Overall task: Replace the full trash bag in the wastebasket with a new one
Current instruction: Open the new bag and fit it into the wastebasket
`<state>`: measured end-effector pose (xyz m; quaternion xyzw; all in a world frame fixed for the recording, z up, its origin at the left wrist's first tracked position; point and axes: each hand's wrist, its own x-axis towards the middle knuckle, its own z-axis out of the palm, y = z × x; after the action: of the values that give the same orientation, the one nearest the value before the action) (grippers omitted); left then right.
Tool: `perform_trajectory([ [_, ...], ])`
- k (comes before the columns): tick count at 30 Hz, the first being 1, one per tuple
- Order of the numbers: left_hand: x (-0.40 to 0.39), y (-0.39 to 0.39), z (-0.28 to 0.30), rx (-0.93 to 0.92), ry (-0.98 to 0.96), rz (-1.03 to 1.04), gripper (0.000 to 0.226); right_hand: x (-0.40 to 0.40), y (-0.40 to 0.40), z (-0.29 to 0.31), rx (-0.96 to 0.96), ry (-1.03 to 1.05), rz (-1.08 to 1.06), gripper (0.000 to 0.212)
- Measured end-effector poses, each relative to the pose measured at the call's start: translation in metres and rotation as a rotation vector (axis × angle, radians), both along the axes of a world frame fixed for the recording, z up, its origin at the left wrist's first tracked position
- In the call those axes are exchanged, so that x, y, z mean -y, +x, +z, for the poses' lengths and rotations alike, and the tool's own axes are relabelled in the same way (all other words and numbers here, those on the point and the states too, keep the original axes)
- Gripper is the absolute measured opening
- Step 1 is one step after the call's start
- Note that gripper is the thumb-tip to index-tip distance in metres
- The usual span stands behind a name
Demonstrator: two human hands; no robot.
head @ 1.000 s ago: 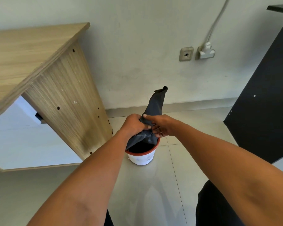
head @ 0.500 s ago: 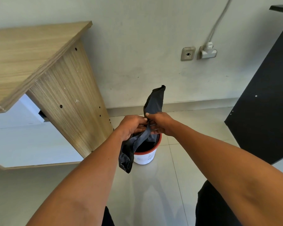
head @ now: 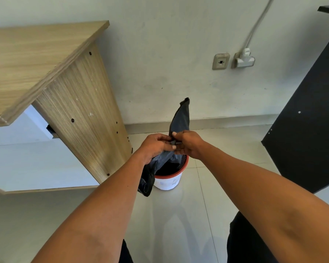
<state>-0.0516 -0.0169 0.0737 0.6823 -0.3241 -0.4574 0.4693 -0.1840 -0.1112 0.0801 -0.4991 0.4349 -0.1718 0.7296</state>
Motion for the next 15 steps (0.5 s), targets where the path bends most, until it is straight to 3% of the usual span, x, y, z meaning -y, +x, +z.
perform_trajectory([
  [8, 0.000, 0.003, -0.008, 0.093, 0.045, 0.028, 0.023, -0.001, 0.002, -0.002, 0.071, 0.072, -0.147, 0.034],
  [12, -0.003, 0.009, -0.015, -0.006, 0.019, 0.094, 0.020, 0.000, 0.000, -0.005, 0.095, 0.054, -0.161, 0.037],
  [15, -0.006, 0.011, -0.016, -0.149, 0.007, 0.159, 0.035, 0.001, -0.002, -0.007, 0.103, 0.059, -0.141, 0.038],
])
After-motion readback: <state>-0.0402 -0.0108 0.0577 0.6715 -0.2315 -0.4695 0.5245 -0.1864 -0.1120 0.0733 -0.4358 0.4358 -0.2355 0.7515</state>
